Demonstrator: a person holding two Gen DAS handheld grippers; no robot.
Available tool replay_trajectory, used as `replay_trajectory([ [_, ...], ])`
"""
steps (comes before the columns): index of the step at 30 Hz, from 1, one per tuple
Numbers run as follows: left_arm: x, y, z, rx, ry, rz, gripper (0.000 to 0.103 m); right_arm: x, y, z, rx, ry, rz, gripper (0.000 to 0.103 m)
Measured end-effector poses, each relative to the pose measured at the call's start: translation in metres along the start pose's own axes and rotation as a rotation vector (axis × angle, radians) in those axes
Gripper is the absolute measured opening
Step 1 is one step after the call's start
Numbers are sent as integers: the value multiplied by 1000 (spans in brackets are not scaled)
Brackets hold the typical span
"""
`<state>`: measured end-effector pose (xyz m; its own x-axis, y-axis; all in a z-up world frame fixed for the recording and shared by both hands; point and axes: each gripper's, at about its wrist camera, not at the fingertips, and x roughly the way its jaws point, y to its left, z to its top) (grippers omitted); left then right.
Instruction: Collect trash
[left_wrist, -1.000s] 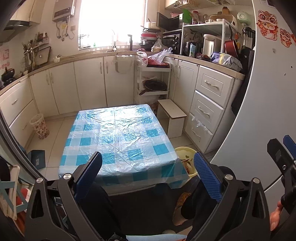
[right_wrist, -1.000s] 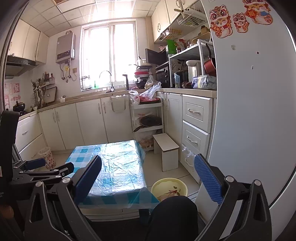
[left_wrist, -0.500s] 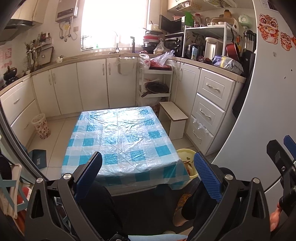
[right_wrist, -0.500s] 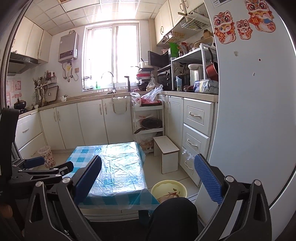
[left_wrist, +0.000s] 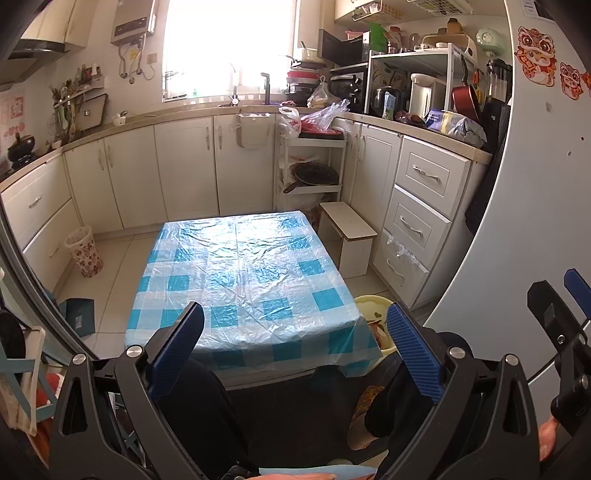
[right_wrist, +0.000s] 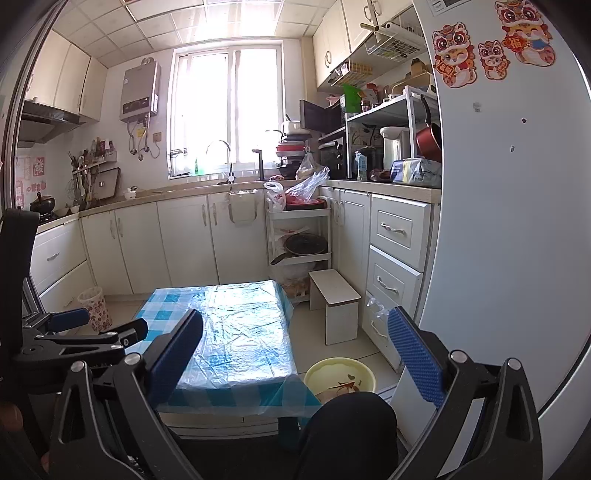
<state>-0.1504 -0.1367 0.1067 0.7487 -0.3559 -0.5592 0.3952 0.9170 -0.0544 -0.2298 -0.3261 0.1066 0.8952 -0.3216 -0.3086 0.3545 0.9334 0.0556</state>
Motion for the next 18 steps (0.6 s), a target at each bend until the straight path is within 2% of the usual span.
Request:
replay_trajectory([
  [18, -1, 9, 0, 3, 0, 19, 95, 4, 6, -2, -5, 19, 15, 96],
])
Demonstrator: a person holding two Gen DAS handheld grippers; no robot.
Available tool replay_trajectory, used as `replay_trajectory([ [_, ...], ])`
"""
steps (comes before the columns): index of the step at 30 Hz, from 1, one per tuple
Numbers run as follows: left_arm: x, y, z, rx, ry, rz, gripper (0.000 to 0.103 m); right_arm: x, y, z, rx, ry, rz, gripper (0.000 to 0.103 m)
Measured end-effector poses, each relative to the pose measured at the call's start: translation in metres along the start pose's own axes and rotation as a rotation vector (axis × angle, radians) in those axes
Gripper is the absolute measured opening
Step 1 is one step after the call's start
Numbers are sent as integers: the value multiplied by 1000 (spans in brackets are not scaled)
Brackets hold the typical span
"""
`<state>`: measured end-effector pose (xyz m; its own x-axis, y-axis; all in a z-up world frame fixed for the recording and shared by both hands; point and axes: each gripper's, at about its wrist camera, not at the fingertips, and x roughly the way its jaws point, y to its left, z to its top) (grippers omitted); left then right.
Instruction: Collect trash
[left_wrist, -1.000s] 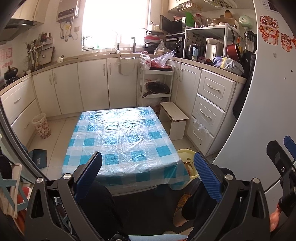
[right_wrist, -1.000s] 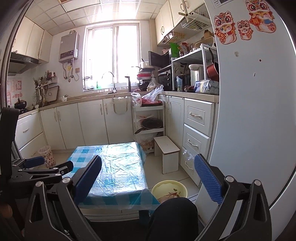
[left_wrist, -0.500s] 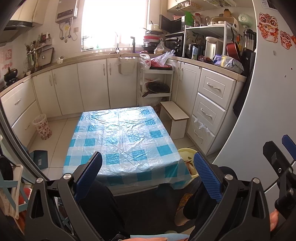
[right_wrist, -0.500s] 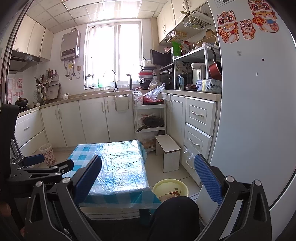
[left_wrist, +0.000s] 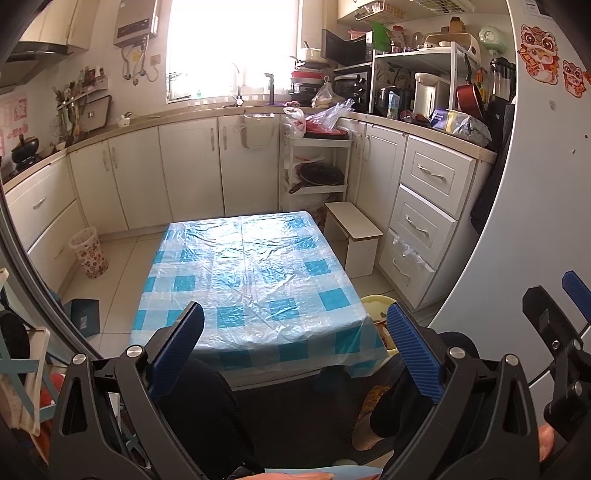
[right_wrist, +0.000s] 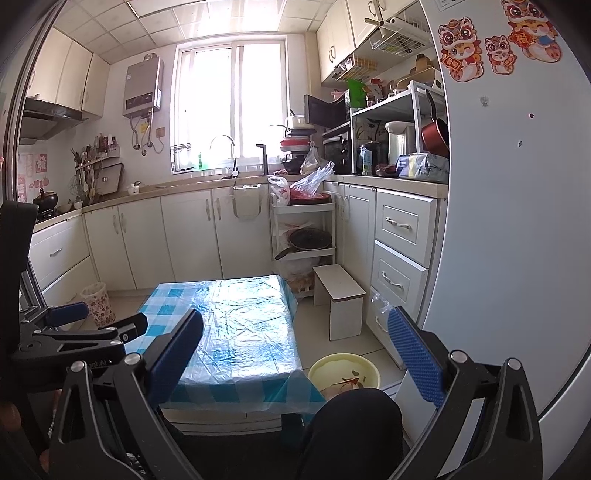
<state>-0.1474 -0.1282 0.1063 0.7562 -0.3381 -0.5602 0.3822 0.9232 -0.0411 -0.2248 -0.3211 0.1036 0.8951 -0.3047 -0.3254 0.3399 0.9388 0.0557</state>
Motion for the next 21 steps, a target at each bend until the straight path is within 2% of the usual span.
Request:
replay_trajectory([
  [13, 10, 10, -1, -10, 17, 39, 95, 12, 5, 0, -4, 17, 24, 96],
  [17, 27, 28, -2, -49, 17, 78, 95, 35, 14, 1, -17, 36, 40, 96],
  [21, 63, 54, 3, -73, 54, 90, 95, 83, 34, 3, -50, 88, 78, 96],
])
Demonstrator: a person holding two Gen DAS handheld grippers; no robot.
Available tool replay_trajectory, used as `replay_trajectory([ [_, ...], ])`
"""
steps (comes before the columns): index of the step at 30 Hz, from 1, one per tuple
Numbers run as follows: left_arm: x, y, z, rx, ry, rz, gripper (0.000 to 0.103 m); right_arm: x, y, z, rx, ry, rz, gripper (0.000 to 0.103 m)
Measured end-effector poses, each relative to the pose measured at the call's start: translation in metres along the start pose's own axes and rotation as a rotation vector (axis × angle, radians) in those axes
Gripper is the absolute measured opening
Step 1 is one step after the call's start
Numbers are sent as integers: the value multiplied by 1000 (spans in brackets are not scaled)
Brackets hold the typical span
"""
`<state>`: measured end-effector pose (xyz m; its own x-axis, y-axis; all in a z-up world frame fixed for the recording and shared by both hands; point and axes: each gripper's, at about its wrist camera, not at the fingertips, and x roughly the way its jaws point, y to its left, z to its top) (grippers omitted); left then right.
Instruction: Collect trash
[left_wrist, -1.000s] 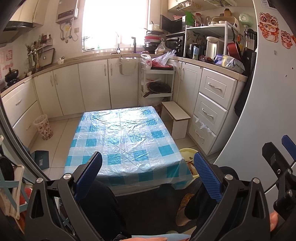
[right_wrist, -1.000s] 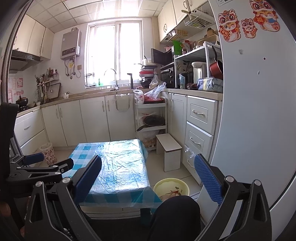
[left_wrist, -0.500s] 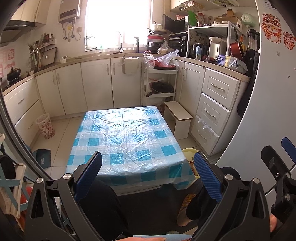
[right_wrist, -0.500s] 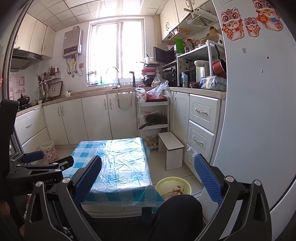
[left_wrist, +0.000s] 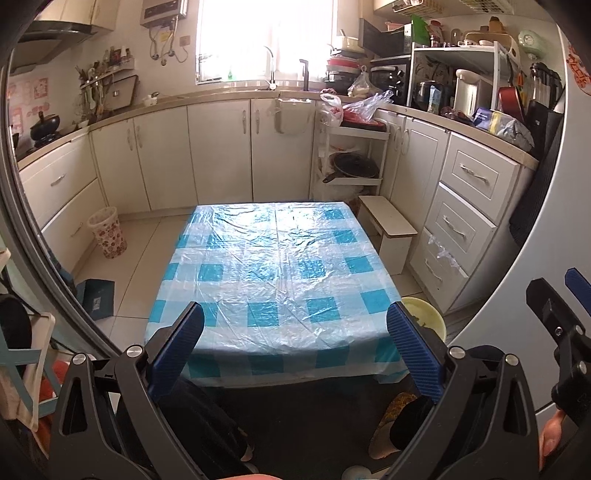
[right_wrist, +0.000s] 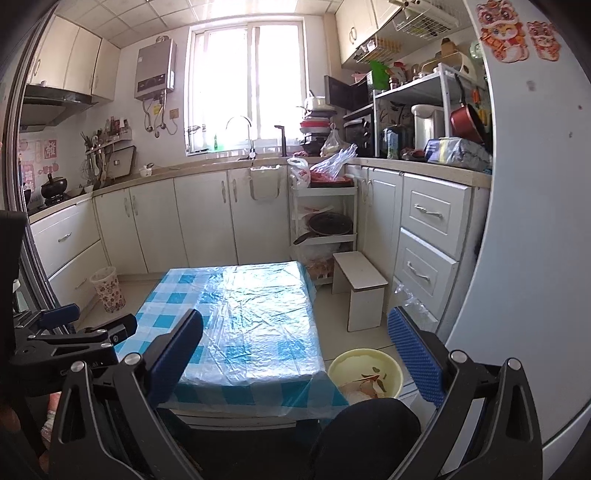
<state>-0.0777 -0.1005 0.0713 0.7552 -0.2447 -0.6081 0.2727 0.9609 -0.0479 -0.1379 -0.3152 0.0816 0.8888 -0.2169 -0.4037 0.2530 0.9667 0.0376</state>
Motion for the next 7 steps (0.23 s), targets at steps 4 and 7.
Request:
replay_trajectory([
  [4, 53, 22, 16, -14, 56, 17, 95, 74, 19, 12, -36, 71, 51, 96],
  [7, 90, 37, 28, -35, 86, 42, 95, 137, 35, 18, -71, 130, 76, 96],
])
